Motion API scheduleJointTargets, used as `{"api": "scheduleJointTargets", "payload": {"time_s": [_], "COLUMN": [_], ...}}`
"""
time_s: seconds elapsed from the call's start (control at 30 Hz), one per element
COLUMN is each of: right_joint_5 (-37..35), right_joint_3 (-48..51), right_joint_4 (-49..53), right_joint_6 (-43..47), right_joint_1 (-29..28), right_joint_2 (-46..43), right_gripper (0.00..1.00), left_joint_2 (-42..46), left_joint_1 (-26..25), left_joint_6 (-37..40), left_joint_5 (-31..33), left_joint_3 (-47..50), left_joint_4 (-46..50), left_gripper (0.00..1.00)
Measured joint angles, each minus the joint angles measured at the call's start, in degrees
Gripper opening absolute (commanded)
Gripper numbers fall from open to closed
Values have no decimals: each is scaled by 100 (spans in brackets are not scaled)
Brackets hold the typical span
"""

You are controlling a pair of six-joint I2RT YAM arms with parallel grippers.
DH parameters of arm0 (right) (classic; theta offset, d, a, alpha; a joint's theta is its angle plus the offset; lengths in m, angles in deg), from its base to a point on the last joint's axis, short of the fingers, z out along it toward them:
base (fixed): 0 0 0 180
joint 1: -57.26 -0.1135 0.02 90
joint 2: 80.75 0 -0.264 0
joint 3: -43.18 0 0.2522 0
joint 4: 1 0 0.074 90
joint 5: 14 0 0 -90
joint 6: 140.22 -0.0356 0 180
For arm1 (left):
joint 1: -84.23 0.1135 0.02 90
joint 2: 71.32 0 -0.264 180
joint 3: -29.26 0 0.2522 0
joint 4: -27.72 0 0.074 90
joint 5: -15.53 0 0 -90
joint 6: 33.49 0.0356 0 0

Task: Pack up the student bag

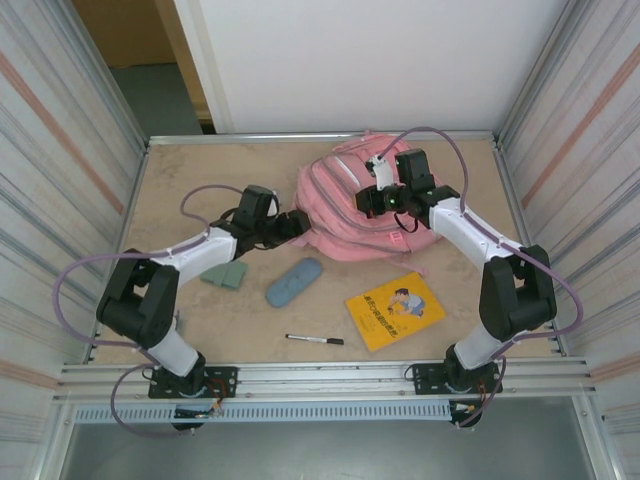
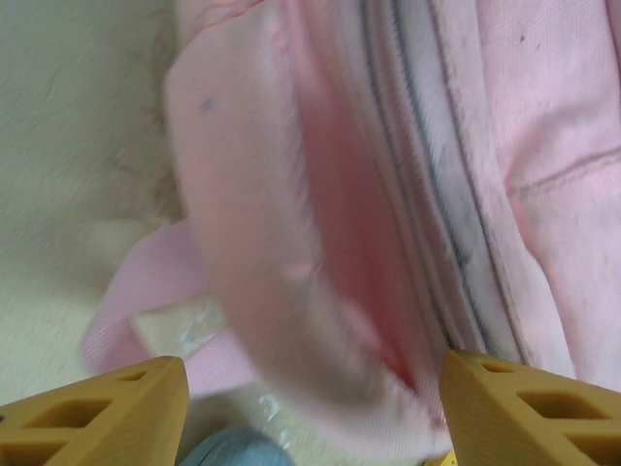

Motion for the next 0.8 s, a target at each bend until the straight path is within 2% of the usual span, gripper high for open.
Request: {"api": "scheduleJointTargets", "payload": {"time_s": [0.07, 0.13, 0.2, 0.27, 0.37, 0.47, 0.5, 0.63, 0.8], "right_joint_5": [15, 15, 20, 11, -87, -557, -688, -918, -798], "right_joint_3": [-83, -133, -138, -140, -177, -72, 22, 267, 699], "right_joint_4": [35, 76, 96, 120, 245, 221, 184, 151, 181], "right_joint_6": [2, 2, 2, 0, -2, -26, -52, -315, -977], "right_joint_1": [0, 0, 0, 0, -7, -68, -92, 26, 564], "right_joint_2": [0, 0, 0, 0, 0, -101, -173, -361, -695], "right_gripper": [0, 0, 0, 0, 0, 0, 4, 44, 66], "left_joint_2": [-94, -162, -243, -289, -269, -201, -151, 44, 197], "left_joint_1": [24, 48, 63, 105, 125, 107, 92, -79, -175], "left_joint_6": [-9, -37, -96, -181, -284, -289, -278, -136, -24], "left_joint_5": [-96, -164, -245, -334, -468, -568, -586, -599, -632], "left_joint_3": [-63, -63, -63, -17, 166, 221, 221, 105, -184], "left_joint_4": [-101, -190, -256, -391, -691, -765, -761, -579, -232], "left_gripper": [65, 56, 34, 20, 7, 0, 0, 0, 0]}}
